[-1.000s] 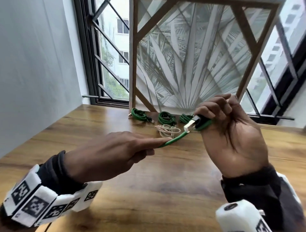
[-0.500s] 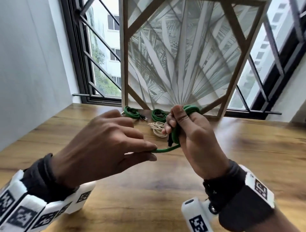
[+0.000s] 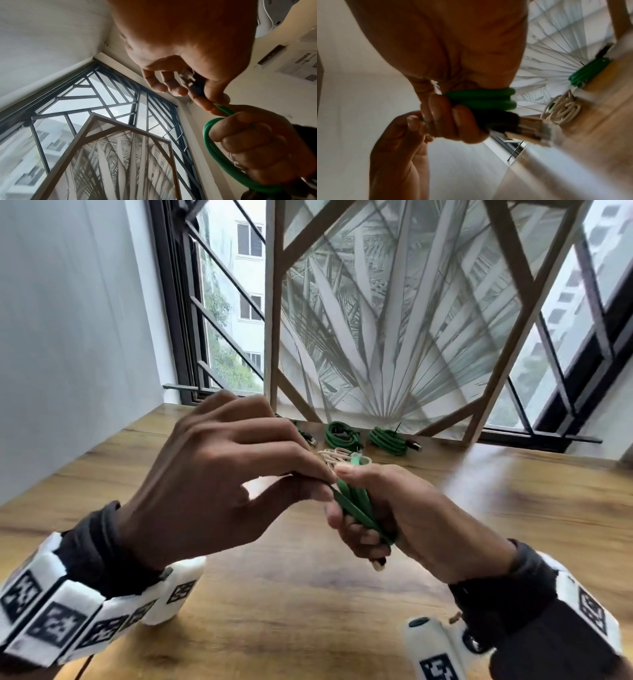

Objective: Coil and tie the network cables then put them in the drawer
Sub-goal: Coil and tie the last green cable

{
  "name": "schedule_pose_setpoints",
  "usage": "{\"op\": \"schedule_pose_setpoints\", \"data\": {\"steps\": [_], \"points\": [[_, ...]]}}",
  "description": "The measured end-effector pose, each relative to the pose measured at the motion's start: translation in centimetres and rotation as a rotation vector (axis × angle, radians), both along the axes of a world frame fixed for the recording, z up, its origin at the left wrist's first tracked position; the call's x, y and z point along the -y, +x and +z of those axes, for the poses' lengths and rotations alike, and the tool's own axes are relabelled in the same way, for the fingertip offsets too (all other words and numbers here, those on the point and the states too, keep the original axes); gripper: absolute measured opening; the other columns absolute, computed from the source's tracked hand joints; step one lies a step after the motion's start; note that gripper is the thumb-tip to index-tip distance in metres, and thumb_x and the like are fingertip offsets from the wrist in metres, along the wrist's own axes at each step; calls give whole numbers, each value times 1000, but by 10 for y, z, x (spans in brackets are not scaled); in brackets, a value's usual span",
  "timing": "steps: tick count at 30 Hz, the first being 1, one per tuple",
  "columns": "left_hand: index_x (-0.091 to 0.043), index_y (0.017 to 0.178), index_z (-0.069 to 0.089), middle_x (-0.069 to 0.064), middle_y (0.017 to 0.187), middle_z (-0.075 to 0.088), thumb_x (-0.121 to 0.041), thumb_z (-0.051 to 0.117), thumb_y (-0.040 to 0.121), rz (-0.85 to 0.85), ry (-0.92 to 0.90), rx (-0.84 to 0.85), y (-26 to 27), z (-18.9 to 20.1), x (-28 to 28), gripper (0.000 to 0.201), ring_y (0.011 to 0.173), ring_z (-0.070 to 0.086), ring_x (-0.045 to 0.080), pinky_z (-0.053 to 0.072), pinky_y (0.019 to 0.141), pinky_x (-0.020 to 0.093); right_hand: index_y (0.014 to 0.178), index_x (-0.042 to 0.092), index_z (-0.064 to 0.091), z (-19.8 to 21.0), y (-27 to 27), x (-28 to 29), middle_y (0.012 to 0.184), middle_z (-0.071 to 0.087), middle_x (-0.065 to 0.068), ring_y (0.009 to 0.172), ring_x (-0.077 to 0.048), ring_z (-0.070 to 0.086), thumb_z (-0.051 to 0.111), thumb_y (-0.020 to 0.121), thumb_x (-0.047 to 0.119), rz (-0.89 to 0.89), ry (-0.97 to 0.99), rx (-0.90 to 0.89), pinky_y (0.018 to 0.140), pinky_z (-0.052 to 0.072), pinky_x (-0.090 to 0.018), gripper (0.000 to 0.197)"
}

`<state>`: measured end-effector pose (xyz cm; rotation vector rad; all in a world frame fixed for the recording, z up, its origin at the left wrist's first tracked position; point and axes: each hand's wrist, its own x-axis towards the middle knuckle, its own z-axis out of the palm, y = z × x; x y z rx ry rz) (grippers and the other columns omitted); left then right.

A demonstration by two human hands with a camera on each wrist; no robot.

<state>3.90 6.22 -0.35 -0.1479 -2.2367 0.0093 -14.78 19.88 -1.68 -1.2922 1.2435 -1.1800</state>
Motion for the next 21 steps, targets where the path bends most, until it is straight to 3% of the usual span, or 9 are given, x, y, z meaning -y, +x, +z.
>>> {"op": "schedule_pose_setpoints", "data": {"steps": [2, 6, 9, 12, 14, 17, 18, 20, 21], "points": [[-20, 100, 82, -12, 94, 75, -30, 75, 96, -68, 179, 46, -3, -1, 1, 13, 84, 68, 17, 51, 75, 39, 71, 14, 63, 4, -2, -3, 66, 25, -26, 51, -17, 24, 55, 85, 40, 58, 8, 123, 49, 18, -31, 31], [-16, 105, 80, -3, 101, 73, -20, 67, 98, -243, 552, 210, -4, -2, 1, 15, 97, 69, 24, 49, 79, 26, 66, 10, 50, 6, -1, -4, 51, 26, 3, 45, -10, 18, 58, 79, 23, 140, -40, 259, 47, 8, -31, 21], [-13, 99, 80, 2, 114, 67, -21, 74, 94, -344, 725, 268, 0, -3, 2, 11, 116, 64, 28, 50, 92, 27, 61, 14, 44, 0, 2, -1, 47, 26, 7, 43, -8, 15, 56, 79, 19, 180, -9, 358, 48, -1, -31, 23], [-7, 96, 77, 1, 136, 60, -30, 68, 84, -421, 927, 362, 3, -4, 3, 27, 135, 56, 25, 50, 106, 34, 58, 18, 36, -4, 10, 0, 47, 26, 9, 42, -7, 13, 53, 76, 18, 196, 18, 418, 46, 3, -24, 24], [-5, 94, 75, 2, 145, 59, -31, 63, 82, -453, 1023, 425, 3, -4, 3, 31, 140, 54, 26, 45, 112, 49, 56, 18, 34, -7, 16, 1, 46, 25, 9, 40, -7, 12, 53, 73, 17, 198, 25, 435, 46, 7, -19, 26], [1, 98, 70, 13, 142, 61, -15, 68, 88, -543, 1091, 510, 2, -6, 4, 19, 129, 59, 42, 42, 104, 74, 51, 20, 49, -6, 19, 2, 44, 25, 8, 37, -11, 12, 50, 72, 16, 232, 11, 461, 44, 5, -20, 21], [4, 99, 68, 20, 139, 61, -7, 69, 91, -570, 1112, 514, 1, -6, 4, 13, 120, 61, 45, 46, 98, 69, 52, 23, 54, -5, 19, 2, 44, 25, 8, 36, -12, 13, 50, 72, 16, 256, 6, 490, 43, 5, -21, 22], [8, 98, 62, 33, 128, 59, 2, 67, 94, -593, 1150, 498, 0, -7, 3, 9, 102, 66, 28, 57, 86, 35, 50, 24, 43, -3, 17, 2, 43, 22, 6, 35, -13, 14, 54, 74, 22, 284, 13, 570, 42, 7, -26, 27], [7, 99, 60, 37, 120, 58, 1, 69, 95, -617, 1169, 501, -3, -8, 2, 11, 94, 65, 21, 54, 77, 27, 51, 24, 34, -3, 17, 3, 42, 21, 5, 35, -14, 14, 55, 75, 24, 284, 21, 613, 42, 11, -26, 32]]}}
